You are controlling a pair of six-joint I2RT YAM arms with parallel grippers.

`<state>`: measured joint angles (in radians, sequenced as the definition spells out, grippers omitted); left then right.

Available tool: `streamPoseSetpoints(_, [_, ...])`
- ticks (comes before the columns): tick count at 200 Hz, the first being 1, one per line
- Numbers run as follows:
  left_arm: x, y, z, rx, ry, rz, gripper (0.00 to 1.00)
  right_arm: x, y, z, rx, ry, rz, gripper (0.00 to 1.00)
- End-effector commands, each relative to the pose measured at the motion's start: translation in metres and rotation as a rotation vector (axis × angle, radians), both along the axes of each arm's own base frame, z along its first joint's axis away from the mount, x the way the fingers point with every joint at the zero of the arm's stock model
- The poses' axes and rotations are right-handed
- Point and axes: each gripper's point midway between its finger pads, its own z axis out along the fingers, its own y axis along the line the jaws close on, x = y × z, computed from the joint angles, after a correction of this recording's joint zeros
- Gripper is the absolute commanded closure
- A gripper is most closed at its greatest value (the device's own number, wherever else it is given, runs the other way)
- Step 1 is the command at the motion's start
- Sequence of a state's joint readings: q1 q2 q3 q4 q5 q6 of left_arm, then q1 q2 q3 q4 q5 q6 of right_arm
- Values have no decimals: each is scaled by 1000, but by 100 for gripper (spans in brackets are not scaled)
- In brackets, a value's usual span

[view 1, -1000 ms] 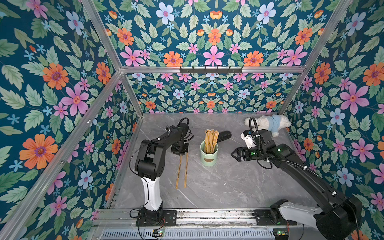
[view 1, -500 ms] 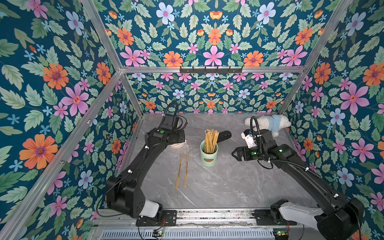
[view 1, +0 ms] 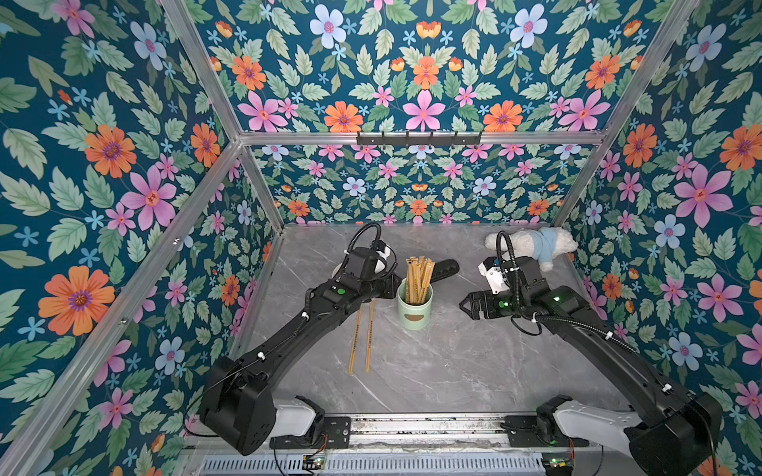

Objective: Take the straws out of the storage container
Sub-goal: Pick up the straw from the container.

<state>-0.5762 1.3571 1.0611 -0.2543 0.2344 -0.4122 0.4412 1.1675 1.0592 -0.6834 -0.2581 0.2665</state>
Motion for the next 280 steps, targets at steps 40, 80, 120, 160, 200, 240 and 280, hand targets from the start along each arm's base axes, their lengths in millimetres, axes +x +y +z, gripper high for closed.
streamPoseSetpoints(40, [16,-17,9,-29,-48,-8,70,3,3,-4,0,10,9,1])
streamPoseSetpoints(80, [21,-21,3,-17,-40,-14,70,2,3,-4,-1,12,10,1])
streamPoseSetpoints(120, [24,-28,0,-18,-32,-26,70,2,2,-4,-3,12,8,1])
streamPoseSetpoints(160, [27,-32,-3,-12,-26,-30,70,1,2,-3,-3,10,8,1])
streamPoseSetpoints(200, [31,-36,-7,-5,-20,-35,71,2,2,-5,-6,14,7,1])
streamPoseSetpoints(240, [34,-39,-10,2,-19,-36,73,2,2,-5,-7,13,6,1])
streamPoseSetpoints(280, [36,-38,-11,9,-18,-34,74,2,1,-6,-8,16,4,1])
